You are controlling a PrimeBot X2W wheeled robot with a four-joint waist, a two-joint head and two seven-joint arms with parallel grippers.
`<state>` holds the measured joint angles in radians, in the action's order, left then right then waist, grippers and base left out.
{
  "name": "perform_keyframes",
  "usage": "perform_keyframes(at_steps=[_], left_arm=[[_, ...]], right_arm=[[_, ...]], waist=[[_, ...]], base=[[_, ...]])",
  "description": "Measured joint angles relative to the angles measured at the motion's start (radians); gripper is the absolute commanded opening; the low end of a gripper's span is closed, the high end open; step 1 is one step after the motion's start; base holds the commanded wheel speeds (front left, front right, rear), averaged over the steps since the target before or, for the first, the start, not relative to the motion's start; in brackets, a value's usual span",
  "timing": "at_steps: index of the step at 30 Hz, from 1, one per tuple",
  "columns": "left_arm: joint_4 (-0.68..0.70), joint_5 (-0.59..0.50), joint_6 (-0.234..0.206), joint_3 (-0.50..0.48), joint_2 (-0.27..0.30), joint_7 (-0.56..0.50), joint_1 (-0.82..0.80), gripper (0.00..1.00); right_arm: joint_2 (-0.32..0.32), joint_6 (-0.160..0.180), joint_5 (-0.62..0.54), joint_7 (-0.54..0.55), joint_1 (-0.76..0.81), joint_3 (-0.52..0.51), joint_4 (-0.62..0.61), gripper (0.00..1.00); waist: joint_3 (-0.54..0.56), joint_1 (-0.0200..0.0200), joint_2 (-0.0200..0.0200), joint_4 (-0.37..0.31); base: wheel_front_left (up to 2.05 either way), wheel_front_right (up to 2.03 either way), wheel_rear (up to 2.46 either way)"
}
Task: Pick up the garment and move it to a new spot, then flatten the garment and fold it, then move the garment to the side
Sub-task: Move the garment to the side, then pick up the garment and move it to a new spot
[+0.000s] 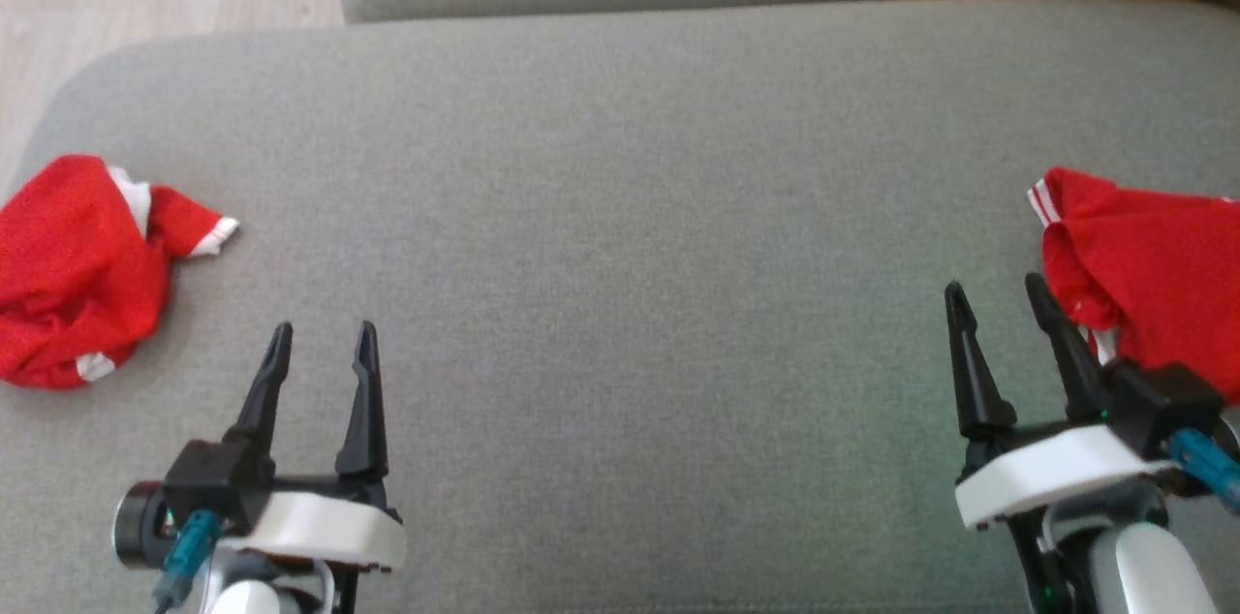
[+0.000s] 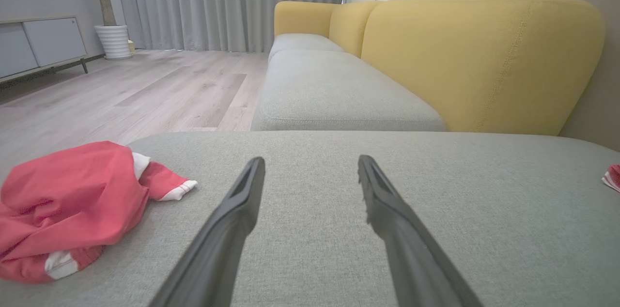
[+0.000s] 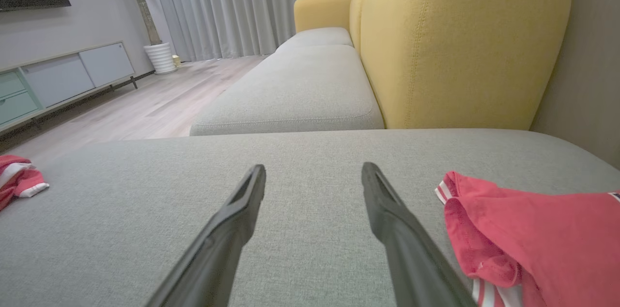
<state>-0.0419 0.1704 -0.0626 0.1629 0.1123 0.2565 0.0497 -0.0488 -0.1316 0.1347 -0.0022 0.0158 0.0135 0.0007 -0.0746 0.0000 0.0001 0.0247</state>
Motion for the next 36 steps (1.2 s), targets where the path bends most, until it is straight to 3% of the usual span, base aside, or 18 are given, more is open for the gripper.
perform_keyframes(at_steps=[12, 36], left_arm=[[-0.012, 0.01, 0.009, 0.021, 0.006, -0.01, 0.071, 1.0], [-0.011, 0.02, 0.004, 0.042, 0.014, -0.023, 0.071, 1.0]], right_arm=[[0.002, 0.0, 0.015, 0.022, 0.101, -0.022, -0.027, 1.0], [0.003, 0.0, 0.015, 0.03, 0.101, -0.029, -0.043, 1.0]], waist=[[0.088, 0.0, 0.0, 0.007], [0.084, 0.0, 0.0, -0.003]], base=[[0.0, 0.0, 0.0], [0.0, 0.0, 0.0]])
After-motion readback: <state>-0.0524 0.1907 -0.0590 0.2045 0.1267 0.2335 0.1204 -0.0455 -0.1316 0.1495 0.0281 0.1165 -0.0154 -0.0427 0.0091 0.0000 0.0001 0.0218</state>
